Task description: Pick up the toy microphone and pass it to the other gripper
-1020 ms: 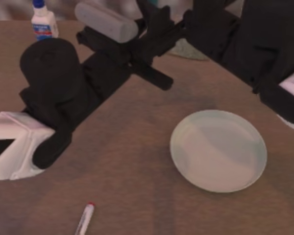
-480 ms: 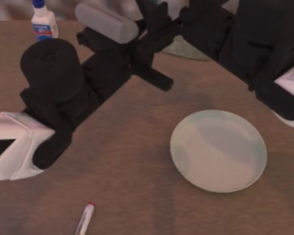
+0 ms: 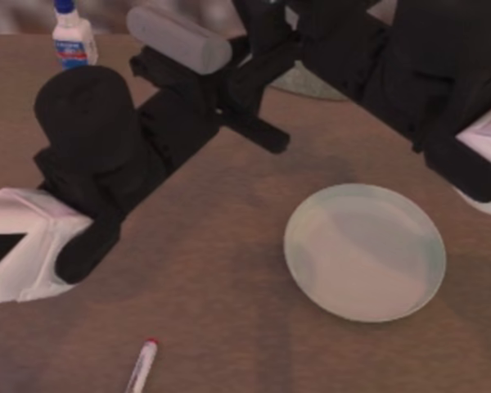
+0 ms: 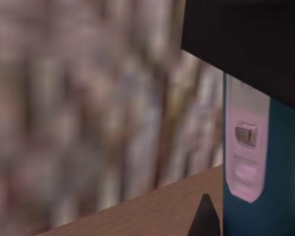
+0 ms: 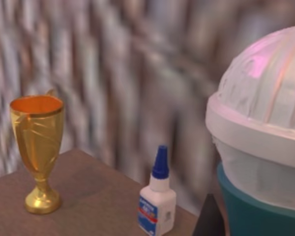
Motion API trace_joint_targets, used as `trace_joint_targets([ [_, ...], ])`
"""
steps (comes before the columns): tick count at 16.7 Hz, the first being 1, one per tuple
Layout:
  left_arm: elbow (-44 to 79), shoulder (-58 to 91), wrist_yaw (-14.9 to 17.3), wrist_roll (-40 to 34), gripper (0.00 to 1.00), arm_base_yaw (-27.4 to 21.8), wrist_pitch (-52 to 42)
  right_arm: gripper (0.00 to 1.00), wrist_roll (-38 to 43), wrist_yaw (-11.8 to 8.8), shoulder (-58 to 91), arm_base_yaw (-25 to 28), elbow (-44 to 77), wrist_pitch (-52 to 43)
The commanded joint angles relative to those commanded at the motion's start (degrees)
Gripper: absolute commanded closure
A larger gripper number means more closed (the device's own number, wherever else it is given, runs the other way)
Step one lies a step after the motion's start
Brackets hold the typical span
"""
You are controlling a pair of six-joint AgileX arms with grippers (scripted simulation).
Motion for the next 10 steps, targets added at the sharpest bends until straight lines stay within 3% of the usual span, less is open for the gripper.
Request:
trace_joint_targets([
  [2,0.00,0.00,0.00,0.00,1.00,0.00,0.00,1.00,0.00,0.00,0.00,0.00,0.00,0.00],
  [10,0.00,0.00,0.00,0.00,1.00,0.00,0.00,1.00,0.00,0.00,0.00,0.00,0.00,0.00],
])
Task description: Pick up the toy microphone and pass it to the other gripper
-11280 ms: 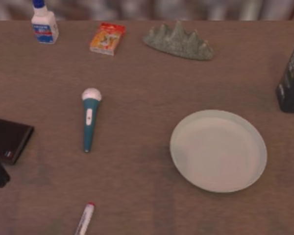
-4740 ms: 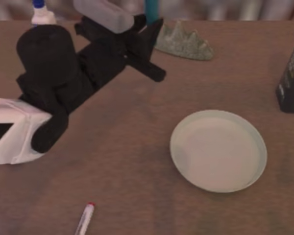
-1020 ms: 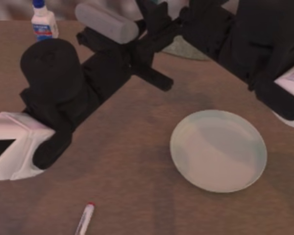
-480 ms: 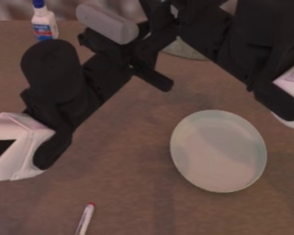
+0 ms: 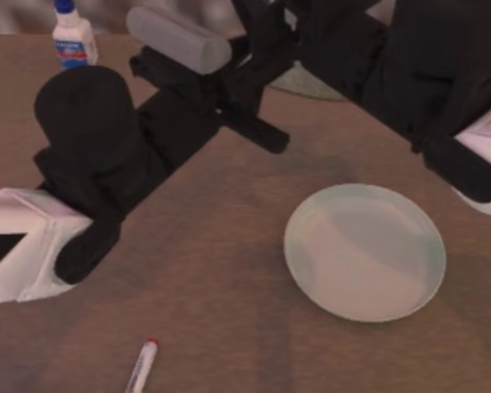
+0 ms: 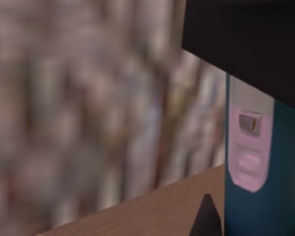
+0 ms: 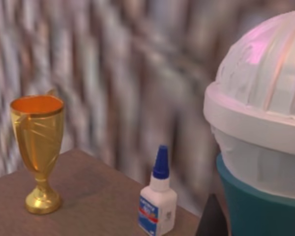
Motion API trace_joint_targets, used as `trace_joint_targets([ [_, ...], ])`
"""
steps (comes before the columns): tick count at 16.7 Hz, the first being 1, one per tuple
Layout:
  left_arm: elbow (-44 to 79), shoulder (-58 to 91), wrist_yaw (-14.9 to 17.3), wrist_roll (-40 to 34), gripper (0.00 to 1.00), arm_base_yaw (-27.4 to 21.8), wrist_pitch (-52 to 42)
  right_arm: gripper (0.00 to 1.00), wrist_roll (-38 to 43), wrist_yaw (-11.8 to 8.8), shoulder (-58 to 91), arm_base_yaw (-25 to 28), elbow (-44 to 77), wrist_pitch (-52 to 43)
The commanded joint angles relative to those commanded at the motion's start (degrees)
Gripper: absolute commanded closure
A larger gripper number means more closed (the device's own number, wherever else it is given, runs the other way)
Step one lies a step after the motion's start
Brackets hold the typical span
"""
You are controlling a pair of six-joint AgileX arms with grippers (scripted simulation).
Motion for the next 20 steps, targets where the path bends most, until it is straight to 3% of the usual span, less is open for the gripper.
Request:
trace_joint_targets([
  [13,0.00,0.00,0.00,0.00,0.02,0.00,0.00,1.00,0.00,0.00,0.00,0.00,0.00,0.00],
  [20,0.00,0.00,0.00,0.00,0.00,0.00,0.00,1.00,0.00,0.00,0.00,0.00,0.00,0.00],
])
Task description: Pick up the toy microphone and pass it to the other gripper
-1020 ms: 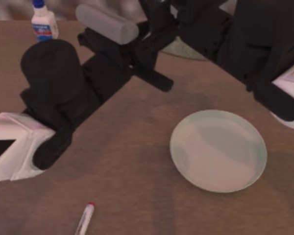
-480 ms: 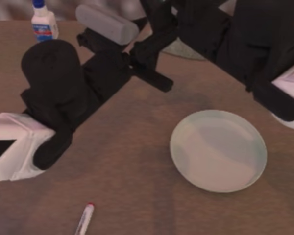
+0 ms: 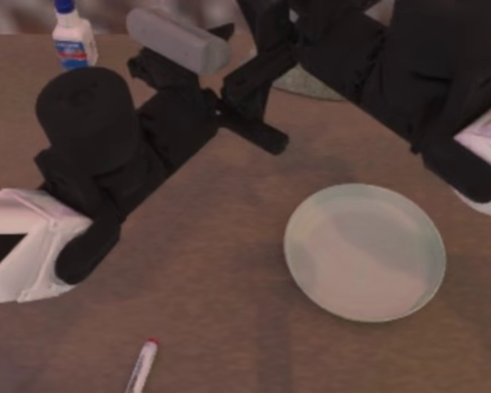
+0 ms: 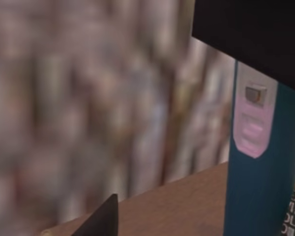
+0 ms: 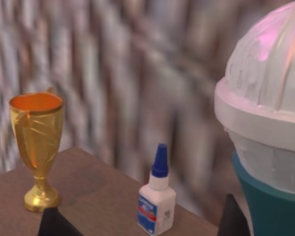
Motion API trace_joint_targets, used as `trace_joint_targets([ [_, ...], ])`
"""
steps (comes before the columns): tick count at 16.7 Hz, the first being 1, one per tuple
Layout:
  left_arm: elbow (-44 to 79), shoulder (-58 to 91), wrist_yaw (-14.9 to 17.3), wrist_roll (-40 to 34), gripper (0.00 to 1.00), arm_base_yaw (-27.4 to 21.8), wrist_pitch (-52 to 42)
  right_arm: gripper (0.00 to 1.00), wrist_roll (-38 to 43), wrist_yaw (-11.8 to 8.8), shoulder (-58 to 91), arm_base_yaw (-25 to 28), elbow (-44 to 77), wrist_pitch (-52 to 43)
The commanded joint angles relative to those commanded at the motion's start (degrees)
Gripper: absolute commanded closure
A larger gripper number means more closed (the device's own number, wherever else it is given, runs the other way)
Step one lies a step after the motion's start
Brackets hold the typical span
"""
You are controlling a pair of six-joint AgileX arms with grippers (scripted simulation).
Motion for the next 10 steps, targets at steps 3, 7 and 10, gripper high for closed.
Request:
trace_joint_targets([
  [3,-0.78,0.51,-1.20,0.83,0.00,0.96,-0.10,1.00,-0.43,0.58,-0.70,-0.09,0.44,0.10],
  [7,-6.93,-6.10,-0.49,0.86,0.00,2.54,-0.66,1.00,-0.08,-2.30,-3.47,-2.88,-2.32,-0.05],
  [10,-13.33,-13.03,0.40,0.70,0.00,3.88,-1.08,1.00,-0.27,-5.26,-6.18,-5.46,-4.83,-0.03],
])
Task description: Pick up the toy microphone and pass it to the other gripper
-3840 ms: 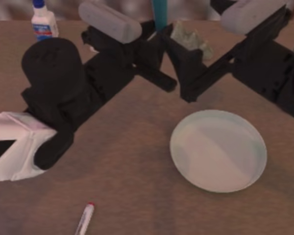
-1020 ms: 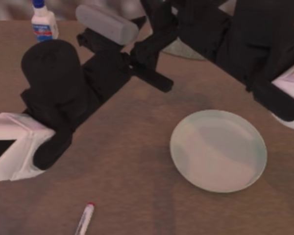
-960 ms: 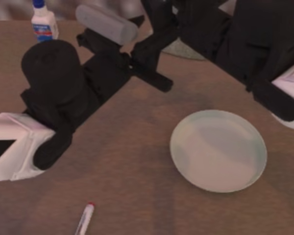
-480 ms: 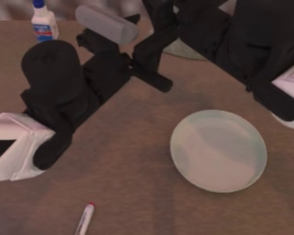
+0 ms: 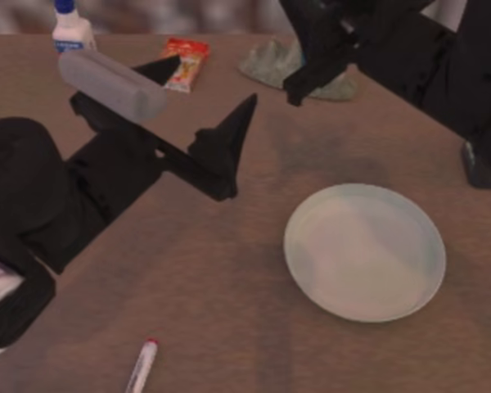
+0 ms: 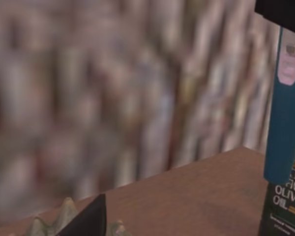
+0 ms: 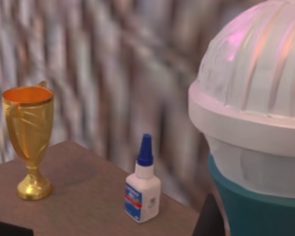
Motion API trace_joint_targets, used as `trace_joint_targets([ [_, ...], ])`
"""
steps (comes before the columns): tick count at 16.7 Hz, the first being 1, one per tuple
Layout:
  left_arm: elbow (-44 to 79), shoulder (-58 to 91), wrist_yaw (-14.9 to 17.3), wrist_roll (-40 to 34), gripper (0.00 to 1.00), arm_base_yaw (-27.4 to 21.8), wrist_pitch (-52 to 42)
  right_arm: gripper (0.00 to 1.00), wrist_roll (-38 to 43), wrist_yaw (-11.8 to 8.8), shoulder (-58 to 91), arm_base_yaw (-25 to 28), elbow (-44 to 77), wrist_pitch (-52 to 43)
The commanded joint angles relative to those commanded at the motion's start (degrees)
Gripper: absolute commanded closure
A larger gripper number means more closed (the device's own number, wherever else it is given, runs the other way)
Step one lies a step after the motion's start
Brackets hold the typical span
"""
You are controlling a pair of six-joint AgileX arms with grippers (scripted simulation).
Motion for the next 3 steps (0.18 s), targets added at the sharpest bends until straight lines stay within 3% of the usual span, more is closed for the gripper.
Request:
trace_joint_targets([
  [3,-1.99,-2.02,0.38,-0.06,0.00,0.46,-0.01,1.00,-0.25,-1.15,-0.97,-0.96,-0.94,0.01],
])
